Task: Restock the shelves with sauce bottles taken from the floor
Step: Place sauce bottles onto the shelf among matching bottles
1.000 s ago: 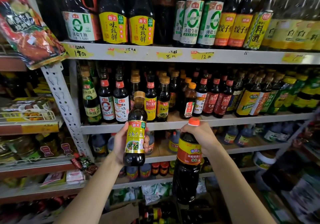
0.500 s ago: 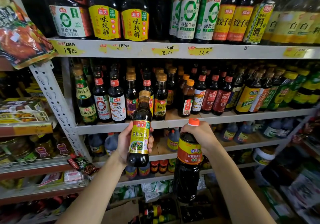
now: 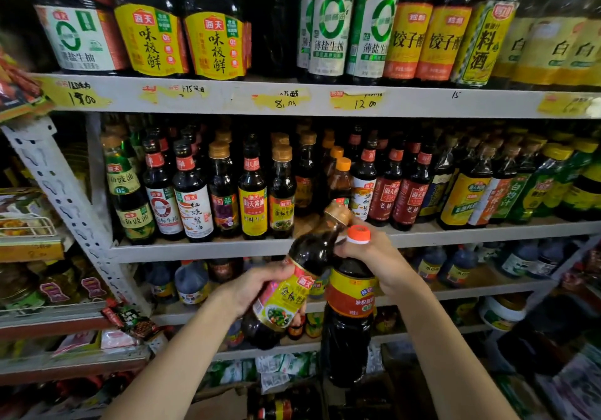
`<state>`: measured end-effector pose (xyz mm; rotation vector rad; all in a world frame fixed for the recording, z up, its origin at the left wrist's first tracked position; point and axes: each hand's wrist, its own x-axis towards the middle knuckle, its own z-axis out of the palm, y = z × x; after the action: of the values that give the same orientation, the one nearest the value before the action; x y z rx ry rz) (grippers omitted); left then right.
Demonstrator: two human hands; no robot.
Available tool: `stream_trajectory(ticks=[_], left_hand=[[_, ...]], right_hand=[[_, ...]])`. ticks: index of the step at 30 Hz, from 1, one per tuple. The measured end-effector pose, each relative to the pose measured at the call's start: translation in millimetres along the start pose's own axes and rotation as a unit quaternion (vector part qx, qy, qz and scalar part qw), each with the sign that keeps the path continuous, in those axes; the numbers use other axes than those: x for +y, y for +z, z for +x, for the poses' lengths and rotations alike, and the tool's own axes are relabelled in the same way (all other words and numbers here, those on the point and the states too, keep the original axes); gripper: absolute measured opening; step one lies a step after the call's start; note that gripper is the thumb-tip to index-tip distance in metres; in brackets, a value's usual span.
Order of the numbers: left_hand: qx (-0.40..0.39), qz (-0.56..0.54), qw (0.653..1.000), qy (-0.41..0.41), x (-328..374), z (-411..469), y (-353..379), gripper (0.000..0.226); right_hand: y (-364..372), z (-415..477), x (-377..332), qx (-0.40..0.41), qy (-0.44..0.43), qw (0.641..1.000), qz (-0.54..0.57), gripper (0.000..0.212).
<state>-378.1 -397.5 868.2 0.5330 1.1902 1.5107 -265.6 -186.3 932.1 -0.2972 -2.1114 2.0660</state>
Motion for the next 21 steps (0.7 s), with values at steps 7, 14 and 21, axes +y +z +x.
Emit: stream_trajectory(ticks=[7, 14, 21], left_hand=[[-0.012, 0.060, 0.998, -0.021, 23, 39, 33, 0.069], [0.184, 0.143, 0.972, 0.010, 22, 75, 71, 0.094], [0.198, 0.267, 0.937, 0.107, 23, 90, 105, 0.088]], right_hand=[[-94, 27, -20, -0.170, -0.016, 0.985, -0.015, 0.066], [-140, 55, -30, -0.190, -0.033, 0.979, -0.064, 0.067], [-149, 64, -42, -0.218, -0.043, 0.973, -0.059, 0.053]])
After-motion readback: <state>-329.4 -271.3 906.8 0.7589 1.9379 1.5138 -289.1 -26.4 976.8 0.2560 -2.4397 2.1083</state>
